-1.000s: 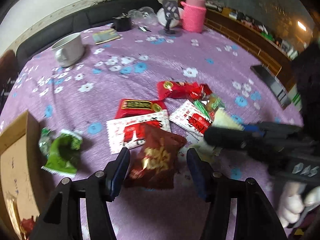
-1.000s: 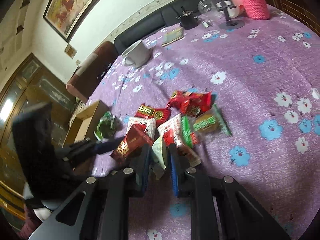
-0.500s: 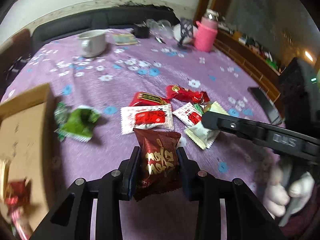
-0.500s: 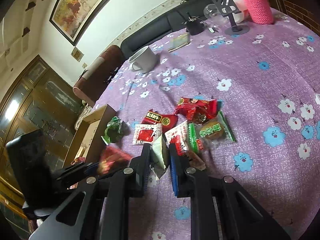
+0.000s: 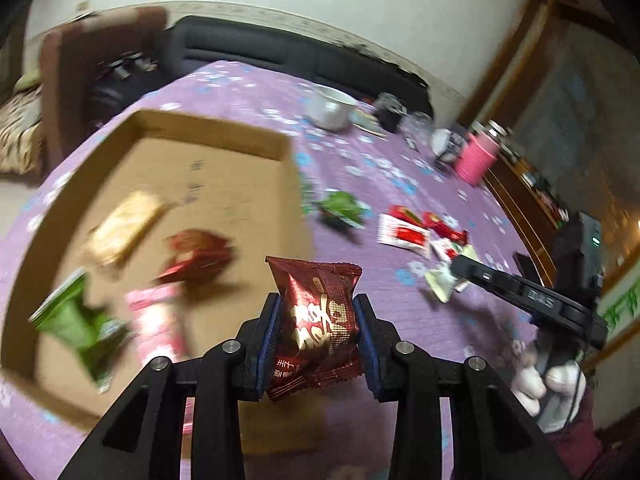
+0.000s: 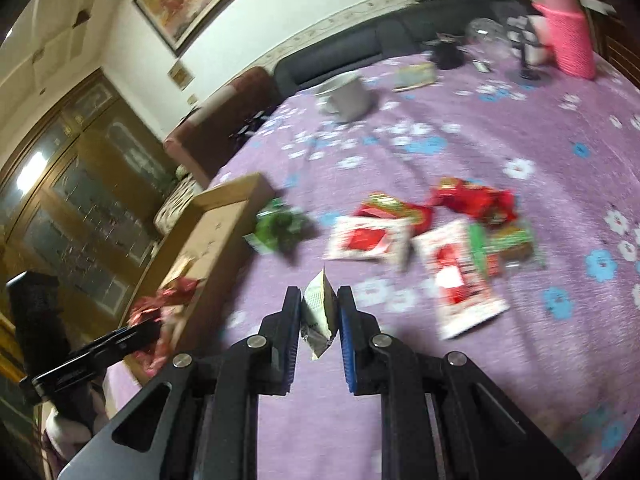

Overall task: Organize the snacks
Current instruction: 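Drop the dark red packet and white sachet into the box from both grippers, then grasp the white-red ENDS WELL packet with the left gripper while the right grasps a red-white stick pack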

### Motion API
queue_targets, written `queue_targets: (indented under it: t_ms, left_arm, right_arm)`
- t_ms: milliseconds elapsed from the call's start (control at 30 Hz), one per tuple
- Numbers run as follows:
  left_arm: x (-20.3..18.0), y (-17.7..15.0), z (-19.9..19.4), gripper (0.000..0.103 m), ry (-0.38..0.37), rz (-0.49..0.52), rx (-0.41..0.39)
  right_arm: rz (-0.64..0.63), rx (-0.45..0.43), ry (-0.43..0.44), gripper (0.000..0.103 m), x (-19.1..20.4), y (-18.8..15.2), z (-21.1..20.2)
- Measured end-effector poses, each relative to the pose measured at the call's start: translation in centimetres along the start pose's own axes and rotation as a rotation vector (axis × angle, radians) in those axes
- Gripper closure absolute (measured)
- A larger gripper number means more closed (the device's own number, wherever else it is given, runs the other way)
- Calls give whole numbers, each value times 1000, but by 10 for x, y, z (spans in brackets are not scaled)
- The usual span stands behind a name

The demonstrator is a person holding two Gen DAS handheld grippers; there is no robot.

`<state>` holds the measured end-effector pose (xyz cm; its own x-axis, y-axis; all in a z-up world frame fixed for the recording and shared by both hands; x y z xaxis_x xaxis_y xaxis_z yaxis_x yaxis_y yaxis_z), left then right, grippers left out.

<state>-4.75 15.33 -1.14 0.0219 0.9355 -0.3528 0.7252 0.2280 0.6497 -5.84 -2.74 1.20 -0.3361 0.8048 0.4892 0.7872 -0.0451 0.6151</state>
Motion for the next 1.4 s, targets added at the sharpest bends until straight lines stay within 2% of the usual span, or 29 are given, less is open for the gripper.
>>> queue_targets:
  t_ms: [100,233,400,600,833,933,1000,1033,1167,1267,1400]
  left_arm:
    - [28,-6,-5,65,29,-57,-1]
    - [46,-16,-6,65,41,-97,12]
    - [47,-17,-5,65,55,-81,4]
    - [44,-20,-4,62,83,-27,27]
    - [62,-14,-28,44,76,-85,-22]
    - [71,-9,-36,36,52,-135,-52]
    - [73,-8,-38,30,36,-162,-63]
    - [75,-7,-39,26,34,-174,-66]
    - [75,-7,-37,23,20,-215,-59]
    - [69,-5,-38,23,-44,-245,-65]
    - [52,-2,-41,23,-97,-221,-80]
  right_arm:
    - [-47,29,35,85,35,-4,8]
    - [-107,61,67,85,76,-7,20]
    - [-160,101,105,85,119,-10,39]
    - [-231,164,102,85,153,-21,71]
    - [-269,230,97,84,168,-39,99]
    - [-264,218,92,79,168,-38,99]
    - [-251,194,88,70,163,-32,93]
    - [-248,180,82,69,160,-29,89]
    - [-213,120,58,66,135,-11,63]
    - [-170,67,10,64,97,0,35]
    - [-73,6,-113,61,16,12,-6]
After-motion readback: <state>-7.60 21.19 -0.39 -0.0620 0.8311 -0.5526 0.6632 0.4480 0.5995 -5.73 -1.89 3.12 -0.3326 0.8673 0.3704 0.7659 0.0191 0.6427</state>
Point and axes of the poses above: each gripper's, at about its wrist camera, not at the fingertips, and z roughly the way its jaws point, x to its left, y to its top, the point moved 9 cm from there along z, roughly the way its jaws point, and after that the axes turned 1 degree about -x, right-handed, at the moved point
